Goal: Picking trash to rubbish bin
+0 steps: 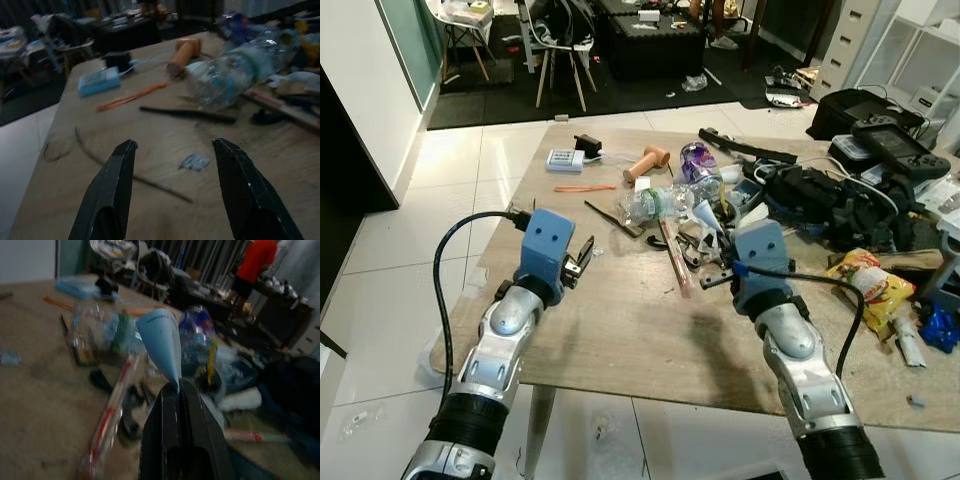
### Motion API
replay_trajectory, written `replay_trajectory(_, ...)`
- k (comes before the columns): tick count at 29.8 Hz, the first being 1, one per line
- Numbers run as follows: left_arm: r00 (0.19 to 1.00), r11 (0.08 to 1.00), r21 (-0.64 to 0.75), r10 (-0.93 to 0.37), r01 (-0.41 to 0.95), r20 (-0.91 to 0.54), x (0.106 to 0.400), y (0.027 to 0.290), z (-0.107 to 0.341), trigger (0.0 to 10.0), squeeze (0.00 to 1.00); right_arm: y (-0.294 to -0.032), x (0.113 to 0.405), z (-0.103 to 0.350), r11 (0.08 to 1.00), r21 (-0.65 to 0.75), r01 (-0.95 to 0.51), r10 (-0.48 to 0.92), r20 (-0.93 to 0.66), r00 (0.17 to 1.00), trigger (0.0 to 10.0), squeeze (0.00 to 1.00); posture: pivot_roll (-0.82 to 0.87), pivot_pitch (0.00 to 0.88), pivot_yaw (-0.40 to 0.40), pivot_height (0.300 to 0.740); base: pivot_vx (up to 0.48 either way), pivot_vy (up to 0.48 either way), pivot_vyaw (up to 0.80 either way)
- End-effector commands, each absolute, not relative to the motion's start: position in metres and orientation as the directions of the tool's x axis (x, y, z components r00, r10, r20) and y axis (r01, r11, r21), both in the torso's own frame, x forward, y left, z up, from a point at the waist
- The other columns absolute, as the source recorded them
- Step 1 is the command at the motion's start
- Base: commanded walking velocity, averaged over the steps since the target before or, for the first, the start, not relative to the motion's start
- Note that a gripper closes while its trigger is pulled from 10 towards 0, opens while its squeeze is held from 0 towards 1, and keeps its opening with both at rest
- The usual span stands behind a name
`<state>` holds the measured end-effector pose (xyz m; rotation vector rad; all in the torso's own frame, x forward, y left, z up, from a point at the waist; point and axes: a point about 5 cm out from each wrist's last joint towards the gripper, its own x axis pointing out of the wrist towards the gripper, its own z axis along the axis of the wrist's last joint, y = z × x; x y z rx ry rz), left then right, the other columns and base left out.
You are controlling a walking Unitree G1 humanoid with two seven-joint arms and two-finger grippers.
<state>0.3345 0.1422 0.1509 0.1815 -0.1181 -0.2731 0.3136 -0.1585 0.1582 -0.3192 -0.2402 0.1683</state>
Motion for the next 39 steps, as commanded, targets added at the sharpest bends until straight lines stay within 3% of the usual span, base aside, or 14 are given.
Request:
replay_trajectory(1, 0.966, 0.959, 0.163, -0.248, 0.233, 0.077, 0.331, 0.146, 0.145, 10.0, 0.0, -0.16, 0.309, 0.157, 0.934, -0.34, -0.111, 0.192, 0.213, 0.958, 10.0, 0.0, -0.11, 0.101, 0.013, 0.74, 0.0, 0.0, 0.0)
replay_trajectory(9, 0.962, 0.965, 0.068, -0.26, 0.255, 0.082, 0.321, 0.14, 0.142, 10.0, 0.0, -0.16, 0.301, 0.151, 0.949, -0.295, -0.111, 0.175, 0.201, 0.964, 10.0, 0.0, -0.11, 0.107, 0.012, 0.74, 0.0, 0.0, 0.0)
replay_trajectory(39, 0.951, 0.954, 0.077, -0.297, 0.29, 0.089, 0.316, 0.129, 0.146, 10.0, 0.0, -0.155, 0.3, 0.151, 0.954, -0.275, -0.12, 0.178, 0.196, 0.964, 10.0, 0.0, -0.11, 0.095, 0.003, 0.74, 0.0, 0.0, -0.04)
